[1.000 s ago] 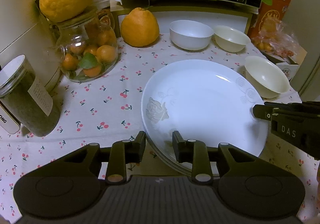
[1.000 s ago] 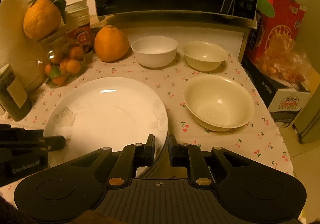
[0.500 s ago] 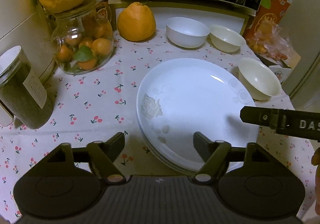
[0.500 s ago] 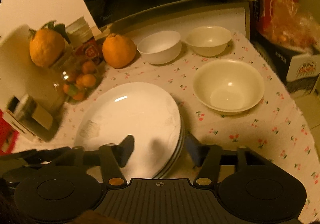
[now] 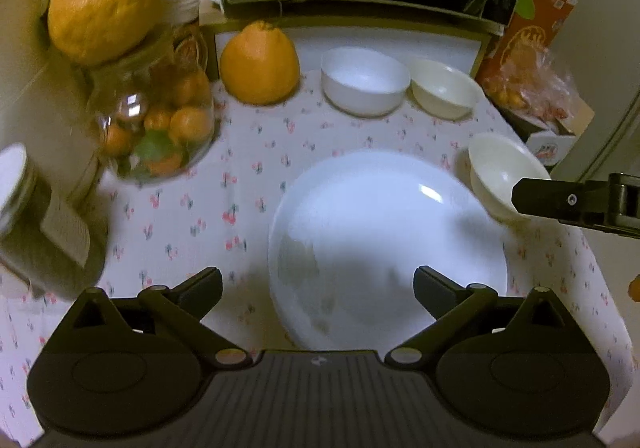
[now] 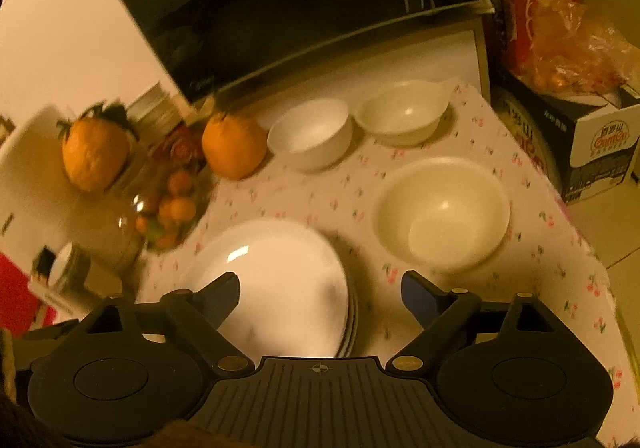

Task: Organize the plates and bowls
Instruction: 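Open the left gripper and release the white plate on the stack, then move both grippers to the white bowl beside the microwave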

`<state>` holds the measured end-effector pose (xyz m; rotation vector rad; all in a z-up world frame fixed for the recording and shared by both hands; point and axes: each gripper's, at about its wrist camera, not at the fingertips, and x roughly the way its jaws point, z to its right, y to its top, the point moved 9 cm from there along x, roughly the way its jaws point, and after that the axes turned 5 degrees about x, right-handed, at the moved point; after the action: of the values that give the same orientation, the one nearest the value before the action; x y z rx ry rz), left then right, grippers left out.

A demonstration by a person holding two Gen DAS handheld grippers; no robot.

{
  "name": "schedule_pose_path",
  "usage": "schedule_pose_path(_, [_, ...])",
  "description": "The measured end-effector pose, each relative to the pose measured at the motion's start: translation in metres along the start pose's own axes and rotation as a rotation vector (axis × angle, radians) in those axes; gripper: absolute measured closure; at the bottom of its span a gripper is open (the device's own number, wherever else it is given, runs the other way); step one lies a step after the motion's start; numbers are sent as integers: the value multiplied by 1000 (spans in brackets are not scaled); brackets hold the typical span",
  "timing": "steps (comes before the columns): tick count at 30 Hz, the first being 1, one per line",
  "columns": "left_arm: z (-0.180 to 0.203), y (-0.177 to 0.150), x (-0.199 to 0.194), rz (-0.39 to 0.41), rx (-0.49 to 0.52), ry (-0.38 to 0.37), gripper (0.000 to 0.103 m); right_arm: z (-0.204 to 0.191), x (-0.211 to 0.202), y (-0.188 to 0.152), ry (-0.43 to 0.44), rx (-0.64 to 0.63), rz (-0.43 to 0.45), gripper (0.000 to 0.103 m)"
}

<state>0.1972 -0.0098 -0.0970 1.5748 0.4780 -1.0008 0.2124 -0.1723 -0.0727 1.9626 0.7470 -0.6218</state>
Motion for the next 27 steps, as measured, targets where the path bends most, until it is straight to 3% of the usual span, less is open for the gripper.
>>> schedule_pose_path(14, [-17,64,38,24,-99,-43,1,18,46,71,41,128,40,12])
schedule_pose_path(27, [-20,113,78,79,-170,-67,1,24,103,93,170,355,-52,12])
